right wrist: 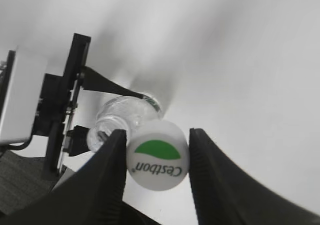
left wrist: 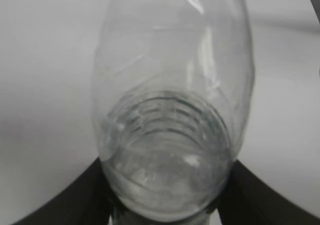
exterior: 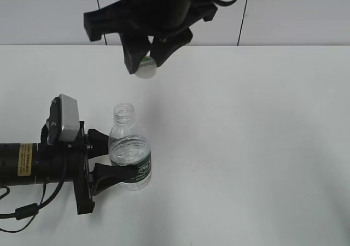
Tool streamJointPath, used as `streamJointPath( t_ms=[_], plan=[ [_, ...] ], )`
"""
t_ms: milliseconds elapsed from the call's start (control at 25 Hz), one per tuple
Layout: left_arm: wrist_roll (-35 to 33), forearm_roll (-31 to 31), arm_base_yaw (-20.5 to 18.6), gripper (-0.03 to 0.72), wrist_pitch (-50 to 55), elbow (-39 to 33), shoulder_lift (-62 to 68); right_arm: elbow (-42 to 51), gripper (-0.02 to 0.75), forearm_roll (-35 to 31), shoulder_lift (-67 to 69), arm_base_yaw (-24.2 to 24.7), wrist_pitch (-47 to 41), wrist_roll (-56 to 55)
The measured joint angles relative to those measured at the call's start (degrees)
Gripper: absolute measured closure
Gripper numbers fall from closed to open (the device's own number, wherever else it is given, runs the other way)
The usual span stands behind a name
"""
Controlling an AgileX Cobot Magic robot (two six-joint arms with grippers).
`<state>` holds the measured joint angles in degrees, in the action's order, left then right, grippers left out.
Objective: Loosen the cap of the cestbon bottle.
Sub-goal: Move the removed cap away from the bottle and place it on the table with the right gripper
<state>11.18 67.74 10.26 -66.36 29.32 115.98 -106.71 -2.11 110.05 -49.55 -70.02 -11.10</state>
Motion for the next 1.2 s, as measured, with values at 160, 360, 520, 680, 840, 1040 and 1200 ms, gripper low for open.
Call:
streamJointPath(
  t_ms=[160, 360, 520, 680, 840, 1040, 1200],
  plan=[
    [0.0, 0.09, 0.0, 0.326, 0.0, 0.0, 0.0, 2.61, 0.441, 1.47, -2.55, 2.91, 0.06, 0.0],
    [0.0, 0.21, 0.0, 0.326, 0.0, 0.0, 0.0, 11.71, 0.441, 2.5, -6.77, 9.42, 0.06, -0.11],
    [0.0, 0.21, 0.0, 0.326, 0.0, 0.0, 0.0, 20.11, 0.441, 2.7, -11.4, 14.58, 0.06, -0.11],
    [0.0, 0.21, 0.0, 0.326, 0.0, 0.0, 0.0, 27.7, 0.441, 2.74, -15.37, 19.57, 0.59, 0.21],
    [0.0, 0.3, 0.0, 0.326, 0.0, 0.0, 0.0, 32.71, 0.441, 2.68, -16.11, 23.97, 3.07, 1.94],
    [0.0, 0.34, 0.0, 0.326, -0.05, 0.0, 0.0, 39.19, 0.442, 2.11, -16.11, 26.04, 11.84, 3.23],
    [0.0, 0.36, 0.0, 0.326, -0.05, 0.0, 0.0, 45.25, 0.442, -0.44, -16.11, 26.16, 19.45, 3.29]
  ],
)
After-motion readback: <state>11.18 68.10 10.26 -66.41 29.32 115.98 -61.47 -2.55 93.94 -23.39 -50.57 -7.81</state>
